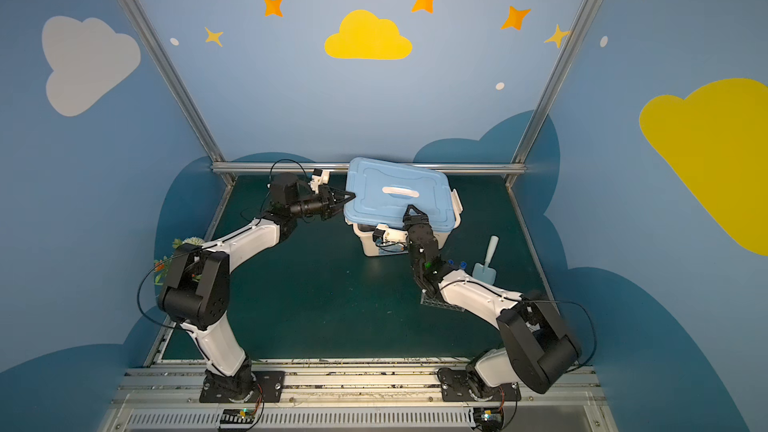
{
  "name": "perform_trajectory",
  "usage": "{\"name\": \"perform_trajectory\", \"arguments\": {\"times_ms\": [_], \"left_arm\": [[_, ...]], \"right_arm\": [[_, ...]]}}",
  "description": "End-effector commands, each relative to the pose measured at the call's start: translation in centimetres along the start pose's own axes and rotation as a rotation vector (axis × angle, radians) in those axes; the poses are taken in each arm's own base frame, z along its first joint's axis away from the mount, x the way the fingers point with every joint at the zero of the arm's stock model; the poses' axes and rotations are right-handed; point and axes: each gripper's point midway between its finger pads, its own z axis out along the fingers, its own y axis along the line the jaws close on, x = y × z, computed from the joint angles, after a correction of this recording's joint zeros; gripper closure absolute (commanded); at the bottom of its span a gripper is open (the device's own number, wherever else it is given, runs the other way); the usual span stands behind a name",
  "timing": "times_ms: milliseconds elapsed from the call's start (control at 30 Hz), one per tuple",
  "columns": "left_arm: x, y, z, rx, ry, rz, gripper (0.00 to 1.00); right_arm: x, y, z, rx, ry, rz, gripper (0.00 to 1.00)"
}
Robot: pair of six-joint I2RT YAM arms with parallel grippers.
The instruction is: Organize the chemistry lab equipment
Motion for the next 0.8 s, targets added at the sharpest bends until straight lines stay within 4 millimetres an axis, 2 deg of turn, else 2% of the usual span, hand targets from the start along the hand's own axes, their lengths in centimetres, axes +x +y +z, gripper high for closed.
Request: {"name": "perform_trajectory", "arguments": {"times_ms": [0,100,400,767], "left_arm": [[-0.1,0.2,0.1,0.010,-0.016,0.026,0.76],[0.0,0.4,0.0,0.007,-0.020,0.021,0.76],[0.8,0.6,0.3,-0.006,-0.021,0.020,0.75],[1.8,1.5,0.6,-0.031,-0.022,0.018,0.75]], "right_arm": [[-0.1,-0.8,-0.9,-0.058,-0.012,0.067,0.36],[0.1,-0.3,-1.5,-0.123,-0.018,0.088,0.32],[1.0,0.2,-2.6,-0.215,-0.005,0.138,0.31],[2.8,0.2,-2.2,-0.250,0.057,0.196,0.31]]}}
